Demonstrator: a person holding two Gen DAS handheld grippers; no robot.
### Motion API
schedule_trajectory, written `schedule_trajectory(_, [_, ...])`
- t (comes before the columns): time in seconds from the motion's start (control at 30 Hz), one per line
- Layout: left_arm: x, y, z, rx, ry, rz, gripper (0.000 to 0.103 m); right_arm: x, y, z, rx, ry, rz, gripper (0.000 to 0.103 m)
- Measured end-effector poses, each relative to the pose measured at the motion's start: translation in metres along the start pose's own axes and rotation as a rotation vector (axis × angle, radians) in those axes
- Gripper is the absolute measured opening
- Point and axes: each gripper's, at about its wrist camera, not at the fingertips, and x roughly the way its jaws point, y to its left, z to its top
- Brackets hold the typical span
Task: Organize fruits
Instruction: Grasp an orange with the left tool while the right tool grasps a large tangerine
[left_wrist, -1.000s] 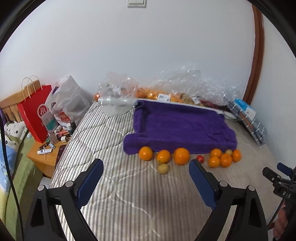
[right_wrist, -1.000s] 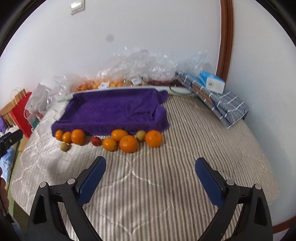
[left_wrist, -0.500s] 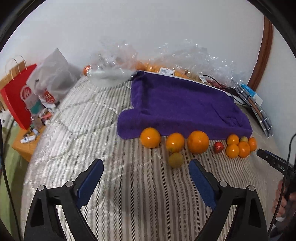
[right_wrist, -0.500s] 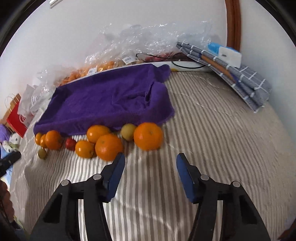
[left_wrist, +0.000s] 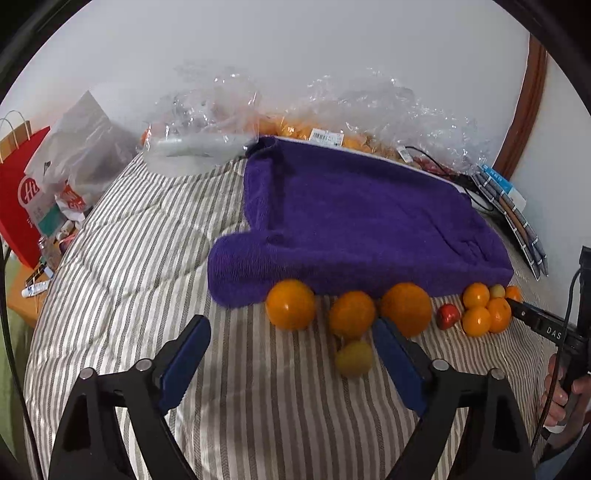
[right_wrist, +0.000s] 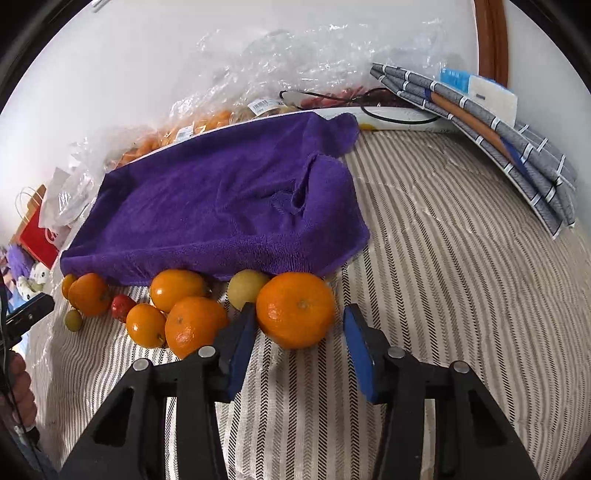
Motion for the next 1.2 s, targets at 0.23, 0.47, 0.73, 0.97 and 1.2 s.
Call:
schedule_trajectory(0.23, [0.01, 0.016, 0.008, -0.071, -0.031, -0.057, 0.054, 0.001, 0.005, -0.003, -0.035, -0.04, 0.025, 0.043])
schedule_trajectory(0.47, [0.034, 0.019, 0.004, -0.076, 0.041, -0.076, 0.045, 0.002, 0.003, -0.003, -0.026, -0.04, 0.049, 0.045])
schedule_trajectory(0.73, [0.025, 0.017, 0.0, -0.061, -0.015, -0.078, 0.033, 0.001, 0.002, -0.005, -0.029, -0.044, 0.059, 0.041])
schedule_trajectory(0.97, [0.028, 0.021, 0.0, -0.085, -0.002, -0.091, 0.033, 0.002, 0.0, -0.004, -0.019, -0.044, 0.067, 0.041])
schedule_trajectory(1.2, [0.01, 0.026, 0.001, -0.104, -0.098, -0.105, 0.033, -0.011, -0.005, -0.007, -0.005, -0.107, 0.097, 0.04])
